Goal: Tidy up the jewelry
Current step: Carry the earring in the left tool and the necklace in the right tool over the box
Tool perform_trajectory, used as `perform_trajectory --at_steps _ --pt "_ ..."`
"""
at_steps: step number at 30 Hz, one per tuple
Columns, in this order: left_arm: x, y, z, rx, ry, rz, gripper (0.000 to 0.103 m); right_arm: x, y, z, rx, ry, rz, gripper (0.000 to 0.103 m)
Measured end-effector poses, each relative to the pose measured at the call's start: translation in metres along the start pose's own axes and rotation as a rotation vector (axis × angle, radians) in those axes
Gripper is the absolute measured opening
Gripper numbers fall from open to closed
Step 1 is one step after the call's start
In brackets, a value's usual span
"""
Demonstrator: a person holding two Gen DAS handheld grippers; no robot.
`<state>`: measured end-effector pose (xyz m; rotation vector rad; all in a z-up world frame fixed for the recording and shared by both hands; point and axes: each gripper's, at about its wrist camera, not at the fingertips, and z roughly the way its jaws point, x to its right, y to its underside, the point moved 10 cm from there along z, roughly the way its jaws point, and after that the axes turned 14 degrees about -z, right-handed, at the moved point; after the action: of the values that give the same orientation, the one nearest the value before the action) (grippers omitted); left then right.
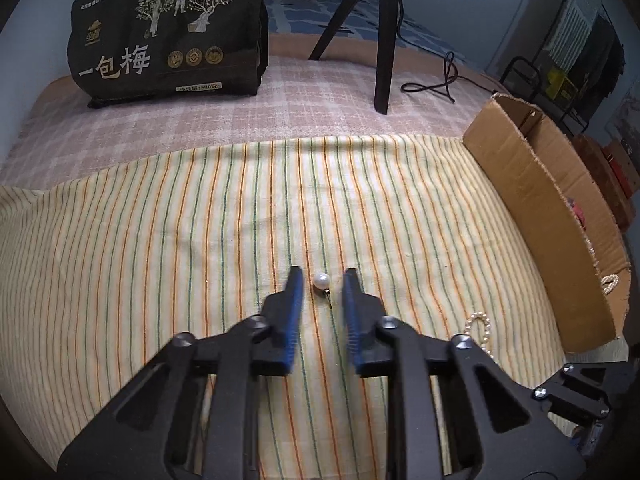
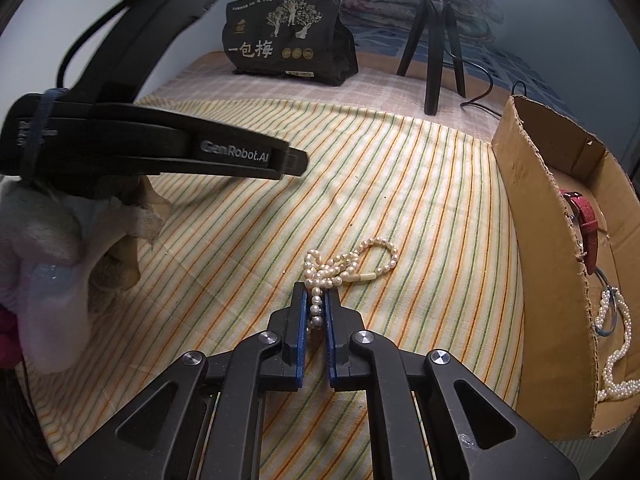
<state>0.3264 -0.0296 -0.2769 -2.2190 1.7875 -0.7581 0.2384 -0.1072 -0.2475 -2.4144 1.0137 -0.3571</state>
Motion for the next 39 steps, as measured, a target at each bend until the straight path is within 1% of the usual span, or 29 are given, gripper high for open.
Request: perform_trajectory --at_steps 1,3,6,11,14,19,23,32,39 --pt "0.0 0.001 0.003 0.003 -0.011 0.014 0.007 0.0 0.0 0.0 -0.001 0.0 0.002 0.006" --pt "0.001 0.001 0.003 0.016 -0.022 0.042 0.007 0.0 0.0 0.0 -0.002 0.003 0.001 0.006" --pt "0.003 0.0 0.0 0.021 -0.017 0.051 0.006 0.0 -0.001 0.0 -0.003 0.011 -0.005 0.006" --pt "0.001 -0.007 -0.012 0.038 -0.006 0.031 0.006 -0.001 -0.004 -0.005 0.012 0.003 0.005 0.006" --pt "-0.004 -0.018 -0.03 0.071 0.009 0.01 0.006 0.003 -0.006 -0.012 0.03 -0.002 0.024 0.006" --pt "-0.012 -0.03 -0.051 0.104 0.025 -0.028 0.006 0.009 -0.014 -0.027 0.064 -0.003 0.048 0.006" --pt "-0.01 -0.034 -0.069 0.133 0.041 -0.032 0.006 0.011 -0.021 -0.04 0.085 0.01 0.041 0.006" --pt "0.007 -0.031 -0.101 0.171 0.083 -0.004 0.006 0.025 -0.037 -0.083 0.163 0.044 0.066 0.006" --pt "0.032 -0.026 -0.122 0.189 0.13 0.024 0.006 0.042 -0.042 -0.108 0.207 0.075 0.101 0.006"
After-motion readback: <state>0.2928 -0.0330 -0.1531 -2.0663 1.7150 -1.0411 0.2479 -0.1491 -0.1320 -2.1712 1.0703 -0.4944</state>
